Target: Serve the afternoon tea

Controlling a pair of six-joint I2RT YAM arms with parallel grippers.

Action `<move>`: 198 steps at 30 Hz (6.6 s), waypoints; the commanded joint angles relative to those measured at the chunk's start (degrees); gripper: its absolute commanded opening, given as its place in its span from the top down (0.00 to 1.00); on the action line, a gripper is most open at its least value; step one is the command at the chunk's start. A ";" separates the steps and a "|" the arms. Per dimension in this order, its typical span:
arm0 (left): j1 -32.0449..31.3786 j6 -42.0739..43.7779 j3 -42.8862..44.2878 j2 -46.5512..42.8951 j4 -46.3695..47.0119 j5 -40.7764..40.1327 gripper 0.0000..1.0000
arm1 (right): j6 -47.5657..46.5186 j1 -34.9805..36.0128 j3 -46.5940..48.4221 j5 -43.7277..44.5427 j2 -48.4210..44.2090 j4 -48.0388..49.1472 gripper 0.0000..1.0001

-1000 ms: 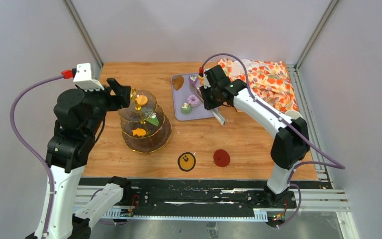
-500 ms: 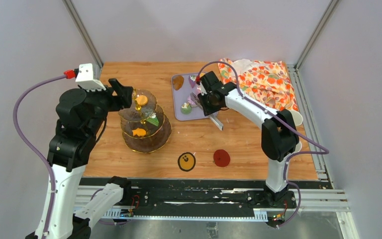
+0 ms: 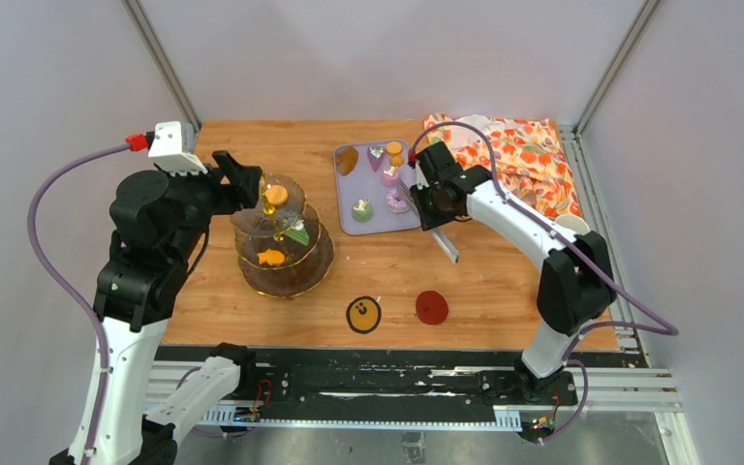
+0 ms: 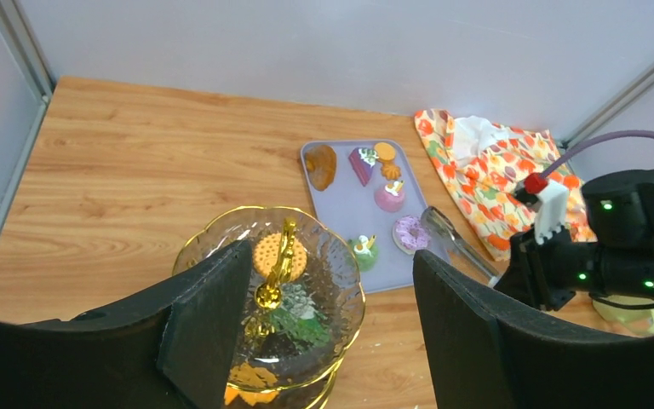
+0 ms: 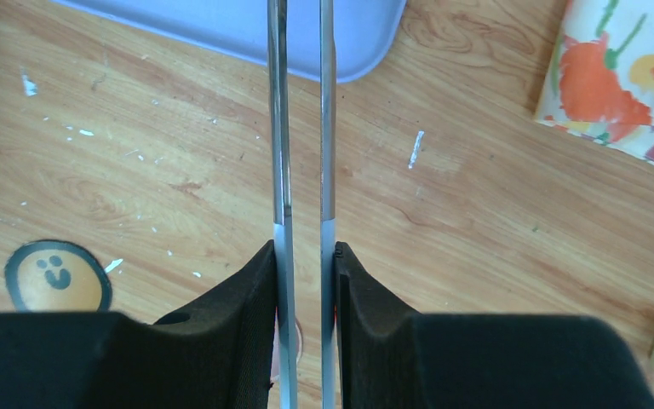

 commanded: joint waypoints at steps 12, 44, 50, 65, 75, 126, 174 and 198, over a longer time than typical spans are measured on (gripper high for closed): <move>-0.33 -1.30 -0.03 0.77 2.57 1.54 0.26 | -1.45 -0.59 -7.85 3.00 -8.85 -1.95 0.80; -0.33 -0.70 0.41 -0.01 1.33 -0.20 0.26 | 1.27 -0.62 -3.23 2.05 0.26 3.75 0.55; -0.33 -0.52 0.36 -0.11 1.18 -0.37 0.26 | 1.67 -0.70 -1.09 1.95 2.54 4.11 0.54; -0.33 -0.36 0.64 -0.12 1.02 -0.83 0.26 | 2.55 -1.31 3.71 3.02 7.62 4.39 0.51; -0.33 -0.40 1.36 0.37 0.73 -0.63 0.26 | 2.95 -1.83 5.15 3.28 9.07 4.73 0.56; -0.33 -1.28 1.18 -2.17 -0.13 -5.42 0.26 | -10.94 19.21 18.38 -13.66 -16.80 -7.21 0.99; -0.33 -1.17 0.78 -2.02 0.24 -4.71 0.26 | -13.28 24.17 26.46 -13.38 -9.57 -10.94 0.53; -0.33 -1.31 0.34 -1.43 0.55 -4.24 0.26 | -7.07 4.76 10.01 -9.85 -22.18 -2.16 0.78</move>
